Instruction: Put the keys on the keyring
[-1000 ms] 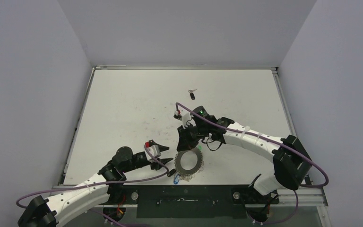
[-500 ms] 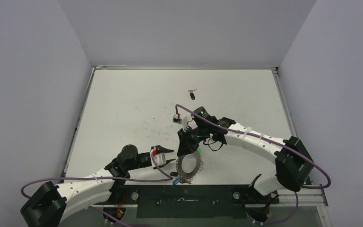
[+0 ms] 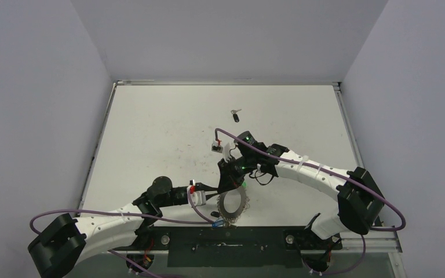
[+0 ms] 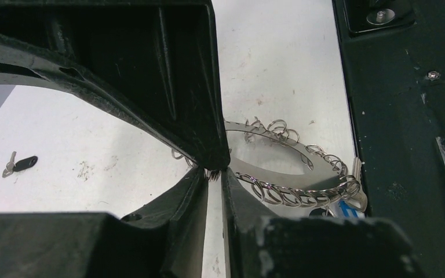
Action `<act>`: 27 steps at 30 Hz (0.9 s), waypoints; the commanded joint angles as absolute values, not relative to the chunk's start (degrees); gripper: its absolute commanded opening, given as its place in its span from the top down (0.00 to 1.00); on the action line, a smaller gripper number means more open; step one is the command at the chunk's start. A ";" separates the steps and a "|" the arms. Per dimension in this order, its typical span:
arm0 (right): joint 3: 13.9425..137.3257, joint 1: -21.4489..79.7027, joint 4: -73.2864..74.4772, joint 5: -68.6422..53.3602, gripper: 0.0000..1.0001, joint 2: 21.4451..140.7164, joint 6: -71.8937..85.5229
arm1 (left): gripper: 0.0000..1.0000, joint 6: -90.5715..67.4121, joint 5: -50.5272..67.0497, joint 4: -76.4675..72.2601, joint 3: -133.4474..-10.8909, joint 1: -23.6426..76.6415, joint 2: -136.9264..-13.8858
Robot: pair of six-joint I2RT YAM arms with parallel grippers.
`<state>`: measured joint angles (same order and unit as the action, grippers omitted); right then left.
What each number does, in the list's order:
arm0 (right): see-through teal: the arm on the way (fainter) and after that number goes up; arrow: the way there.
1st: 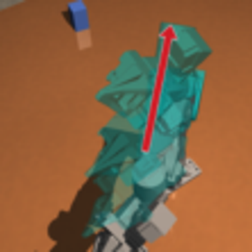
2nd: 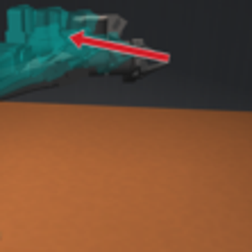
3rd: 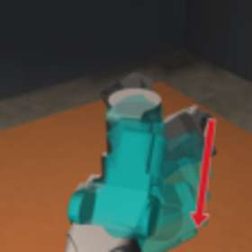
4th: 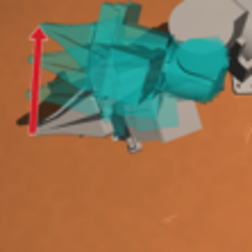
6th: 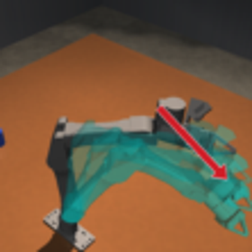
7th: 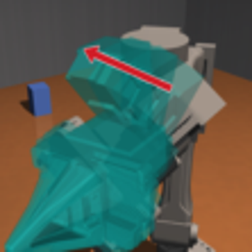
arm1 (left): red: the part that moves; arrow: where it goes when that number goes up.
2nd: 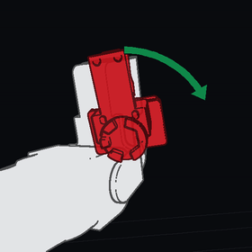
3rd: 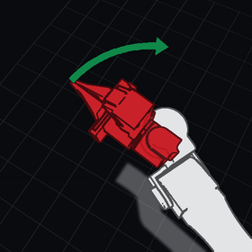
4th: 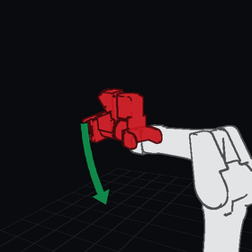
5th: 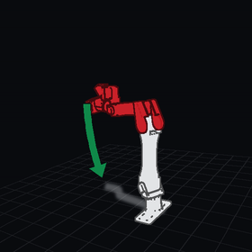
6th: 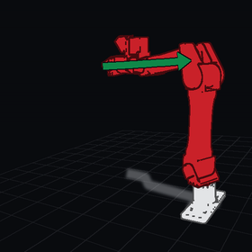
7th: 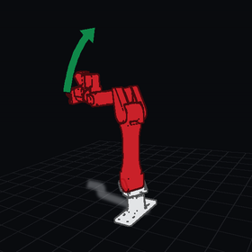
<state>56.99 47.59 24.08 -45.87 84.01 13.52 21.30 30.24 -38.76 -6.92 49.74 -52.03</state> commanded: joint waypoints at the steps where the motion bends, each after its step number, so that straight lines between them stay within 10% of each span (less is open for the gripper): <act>1: 59.02 47.65 21.58 -46.85 1.00 83.26 13.18 | 0.91 21.27 31.73 -42.86 -9.44 50.79 -51.89; 8: 59.17 47.55 22.02 -44.87 0.94 82.64 13.14 | 1.00 19.40 31.27 -42.26 -8.73 50.81 -50.35; 17: 56.77 46.07 19.72 -36.15 0.47 74.98 12.87 | 1.00 10.72 27.62 -45.48 -5.22 50.84 -47.36; 27: 43.49 44.74 6.59 -36.01 0.30 61.53 6.49 | 1.00 4.01 23.03 -47.26 -1.75 51.08 -44.43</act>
